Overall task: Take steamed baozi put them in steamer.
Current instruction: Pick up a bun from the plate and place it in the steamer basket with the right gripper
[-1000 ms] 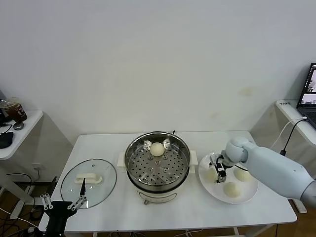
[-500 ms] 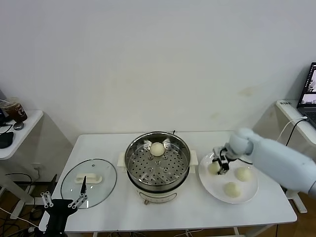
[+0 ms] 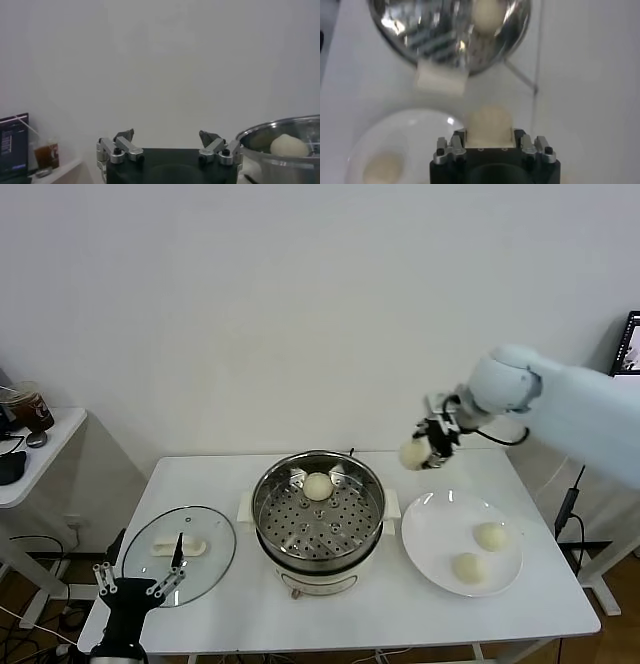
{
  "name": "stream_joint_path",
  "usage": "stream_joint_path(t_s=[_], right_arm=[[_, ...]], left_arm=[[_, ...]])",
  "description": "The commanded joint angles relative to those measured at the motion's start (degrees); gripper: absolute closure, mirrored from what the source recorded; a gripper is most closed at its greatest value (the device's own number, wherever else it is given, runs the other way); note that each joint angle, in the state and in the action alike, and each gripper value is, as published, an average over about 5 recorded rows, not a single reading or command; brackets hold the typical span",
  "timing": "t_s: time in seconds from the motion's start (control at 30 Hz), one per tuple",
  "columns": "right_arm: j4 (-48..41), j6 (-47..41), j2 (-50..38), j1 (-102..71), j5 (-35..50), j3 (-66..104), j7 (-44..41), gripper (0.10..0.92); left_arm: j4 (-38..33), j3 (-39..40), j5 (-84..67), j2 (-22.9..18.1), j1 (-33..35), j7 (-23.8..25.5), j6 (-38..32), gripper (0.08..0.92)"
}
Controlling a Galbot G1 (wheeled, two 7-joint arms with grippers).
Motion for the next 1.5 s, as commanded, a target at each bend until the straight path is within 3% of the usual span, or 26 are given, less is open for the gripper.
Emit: stream_joint_path(t_s=[0.03, 0.3, 1.03, 1.2, 1.37, 1.5], right_arm=[[1.0, -13.6, 21.0, 2.9, 16.5, -7.8, 10.9, 0.45], [-6.9, -13.6, 29.6, -5.2, 14.2, -6.5, 13.3, 0.454], [-17.0, -13.5, 35.9, -13.6, 12.1, -4.5, 13.8, 0.448], [-15.0, -13.5, 33.0, -11.5, 11.5, -3.4, 11.7, 0.422], [-9.6, -12.4, 25.4, -4.5, 10.1, -1.7, 4.6, 0.288], [-1.9, -9.1, 13.7, 1.7, 7.4, -1.5, -3.0, 0.217]], left_arm=[[0.6, 0.2, 0.3, -0.3, -0.8, 0.0, 0.1, 0.177], [1.3, -0.8, 0.7, -0.7, -0.9, -0.1, 0.0, 0.177], [1.7, -1.2, 0.9, -0.8, -0.4, -0.3, -0.6, 0.177], [1.5, -1.1, 0.9, -0.8, -0.5, -0.3, -0.6, 0.177], [1.0, -0.5, 0.9, -0.6, -1.1, -0.2, -0.3, 0.177], [1.1, 0.0, 0.8, -0.2, -1.5, -0.1, -0.3, 0.177]])
